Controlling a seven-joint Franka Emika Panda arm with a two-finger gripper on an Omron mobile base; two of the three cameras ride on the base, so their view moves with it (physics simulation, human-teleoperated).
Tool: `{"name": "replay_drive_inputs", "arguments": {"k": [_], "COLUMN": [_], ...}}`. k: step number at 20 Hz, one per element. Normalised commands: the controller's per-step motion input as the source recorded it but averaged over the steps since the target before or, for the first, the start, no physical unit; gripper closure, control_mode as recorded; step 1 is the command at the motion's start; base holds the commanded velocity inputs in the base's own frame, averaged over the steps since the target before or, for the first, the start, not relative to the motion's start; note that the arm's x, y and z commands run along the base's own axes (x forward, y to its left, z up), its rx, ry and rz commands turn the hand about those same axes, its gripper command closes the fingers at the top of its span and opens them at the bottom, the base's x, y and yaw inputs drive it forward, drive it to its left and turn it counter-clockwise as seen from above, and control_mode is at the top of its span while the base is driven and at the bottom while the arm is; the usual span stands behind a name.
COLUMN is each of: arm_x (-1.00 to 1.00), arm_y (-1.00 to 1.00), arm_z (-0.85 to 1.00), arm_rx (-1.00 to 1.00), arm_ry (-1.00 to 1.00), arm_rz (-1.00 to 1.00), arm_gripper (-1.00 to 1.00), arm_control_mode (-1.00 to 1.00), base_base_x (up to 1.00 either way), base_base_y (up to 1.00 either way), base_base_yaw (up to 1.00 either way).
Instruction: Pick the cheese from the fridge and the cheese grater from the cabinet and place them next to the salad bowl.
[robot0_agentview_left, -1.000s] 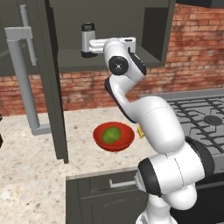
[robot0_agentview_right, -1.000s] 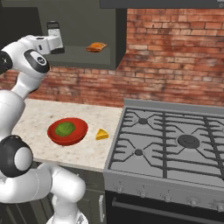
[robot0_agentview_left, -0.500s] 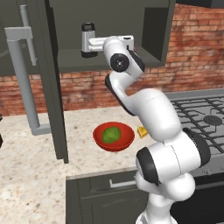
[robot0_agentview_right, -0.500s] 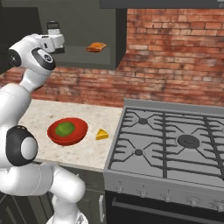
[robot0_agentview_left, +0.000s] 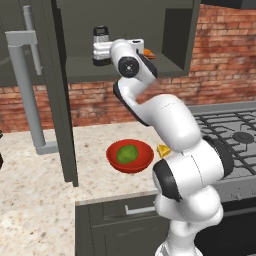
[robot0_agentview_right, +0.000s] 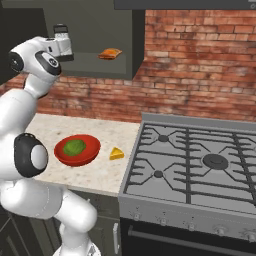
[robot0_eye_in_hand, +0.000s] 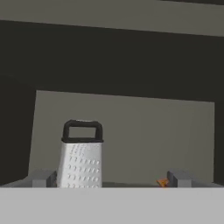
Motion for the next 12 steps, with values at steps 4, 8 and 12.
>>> {"name": "replay_drive_inputs", "arguments": {"k": [4, 8, 12], "arm_x": [0.13, 0.14, 0.12], "arm_y": [0.34, 0.25, 0.08], "arm_z": [0.06, 0.08, 0.0], "arm_rx": [0.0, 0.0, 0.0], "arm_ry": [0.04, 0.03, 0.02], "arm_rz": [0.0, 0.0, 0.0], "arm_gripper": [-1.0, -1.0, -1.0], "arm_control_mode": [-1.0, -1.0, -1.0], "base_base_x": [0.0, 0.0, 0.0], "base_base_y": [0.0, 0.0, 0.0], "base_base_yaw": [0.0, 0.0, 0.0]}}
